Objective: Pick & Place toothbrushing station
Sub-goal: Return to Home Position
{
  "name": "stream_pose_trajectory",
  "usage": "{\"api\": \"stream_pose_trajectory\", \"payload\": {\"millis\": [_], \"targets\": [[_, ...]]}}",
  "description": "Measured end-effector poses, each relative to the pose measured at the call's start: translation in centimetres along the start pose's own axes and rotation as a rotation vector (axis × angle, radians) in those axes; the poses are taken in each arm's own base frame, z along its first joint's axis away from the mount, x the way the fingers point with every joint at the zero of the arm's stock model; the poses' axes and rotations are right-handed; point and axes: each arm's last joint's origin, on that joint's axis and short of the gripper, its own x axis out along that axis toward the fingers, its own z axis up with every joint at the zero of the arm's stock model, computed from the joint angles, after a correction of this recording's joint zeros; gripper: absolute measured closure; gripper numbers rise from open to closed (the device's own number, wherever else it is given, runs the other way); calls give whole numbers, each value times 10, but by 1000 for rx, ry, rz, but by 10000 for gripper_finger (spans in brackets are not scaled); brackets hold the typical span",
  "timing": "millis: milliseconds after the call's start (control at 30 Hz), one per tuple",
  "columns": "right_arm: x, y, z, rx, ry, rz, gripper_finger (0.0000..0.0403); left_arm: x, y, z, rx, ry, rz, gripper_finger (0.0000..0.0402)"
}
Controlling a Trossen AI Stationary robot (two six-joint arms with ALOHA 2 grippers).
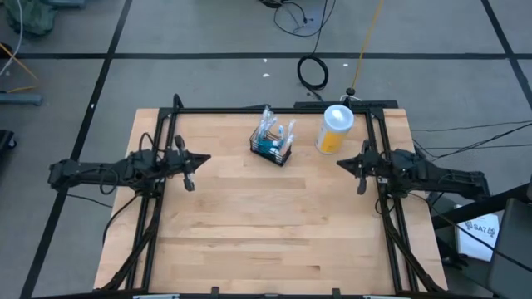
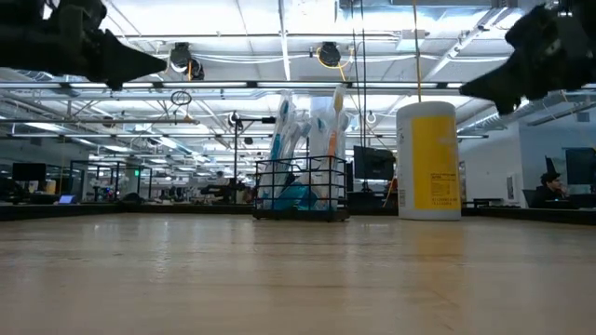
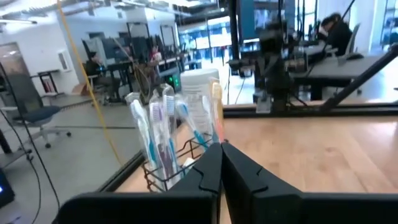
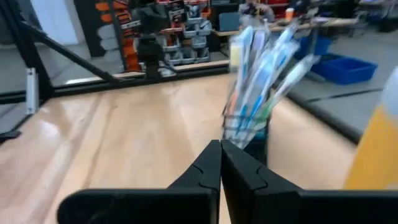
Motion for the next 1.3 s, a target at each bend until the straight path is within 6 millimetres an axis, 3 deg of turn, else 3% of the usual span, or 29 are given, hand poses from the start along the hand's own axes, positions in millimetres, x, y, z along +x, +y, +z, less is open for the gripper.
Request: {"api": "stream_pose_trajectory", "payload": {"millis": [133, 267, 400, 700, 1000, 1300], "targets": [[4, -2, -26, 30, 3, 5, 403, -5, -1, -13, -22, -26, -1, 385], [10, -2, -38, 32, -58, 21, 403, -8, -3, -22, -42, -57, -52, 398], [11, -2, -36, 30, -100, 31, 403, -8, -6, -33, -54, -48, -107, 390], [11, -1, -34, 21, -132, 52, 403, -8, -7, -36, -91, -13, -118, 398], [11, -1, -34, -20, -134, 47, 403, -8, -8, -39, -109, 26, -119, 364], [11, -1, -34, -20, -134, 47, 403, -8, -8, -39, -69, 25, -118, 360]]}}
